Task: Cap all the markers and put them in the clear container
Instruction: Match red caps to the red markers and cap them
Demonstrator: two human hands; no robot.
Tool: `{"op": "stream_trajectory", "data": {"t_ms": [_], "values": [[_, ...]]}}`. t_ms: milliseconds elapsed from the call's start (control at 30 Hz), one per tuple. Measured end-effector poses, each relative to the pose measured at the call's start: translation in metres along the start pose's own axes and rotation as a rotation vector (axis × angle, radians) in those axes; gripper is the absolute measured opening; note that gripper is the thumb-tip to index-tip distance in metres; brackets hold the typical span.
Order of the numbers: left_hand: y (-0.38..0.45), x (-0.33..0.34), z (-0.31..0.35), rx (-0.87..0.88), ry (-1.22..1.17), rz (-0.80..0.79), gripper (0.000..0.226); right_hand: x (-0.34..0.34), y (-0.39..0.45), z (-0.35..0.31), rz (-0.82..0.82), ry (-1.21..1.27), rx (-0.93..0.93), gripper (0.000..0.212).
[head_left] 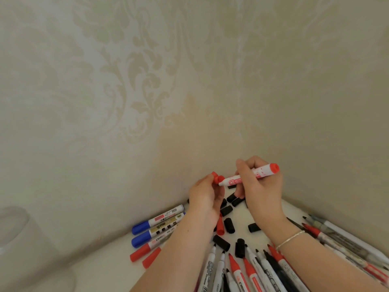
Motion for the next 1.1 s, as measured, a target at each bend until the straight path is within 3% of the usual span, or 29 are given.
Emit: {"op": "stream_trajectory", "data": {"t_ms": [300,600,667,767,867,933,1100], "values": [[-0.007,0.003,0.004,0.052,0.028,0.027,0.022,-0.001,0.003,0.000,0.046,-0.029,-0.061,0.033],[-0.019,0.002,0.001,0.059,0.262,-0.161,0.020,0.005,-0.001,0.016,-0.107,-0.121,0.010,0.025],[-0.021,0.000,-0.001,0.039,0.271,-0.193,0.023,0.009,-0.007,0.021,-0.148,-0.178,-0.056,0.024],[-0.025,-0.001,-0.001,0.042,0.230,-0.186,0.028,0.014,-0.017,0.027,-0.197,-0.395,-0.331,0.022],[-0.030,0.000,-0.008,0.110,0.155,-0.257,0.044,0.018,-0.026,0.033,-0.270,-0.448,-0.532,0.018],[-0.031,-0.004,-0.008,0.159,0.189,-0.252,0.049,0.020,-0.028,0.039,-0.284,-0.413,-0.551,0.015],[-0.036,-0.003,-0.002,0.093,0.281,-0.196,0.038,0.022,-0.025,0.046,-0.222,-0.325,-0.533,0.021]]}}
Point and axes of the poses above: each hand's wrist, its own y-axis towards the middle knuckle, its own x-axis out of the palm, z = x × y, the point moved 1 cm from there along y, towards the middle knuckle, and after that the axes turned 4 degrees about -y, right-handed, at the moved point
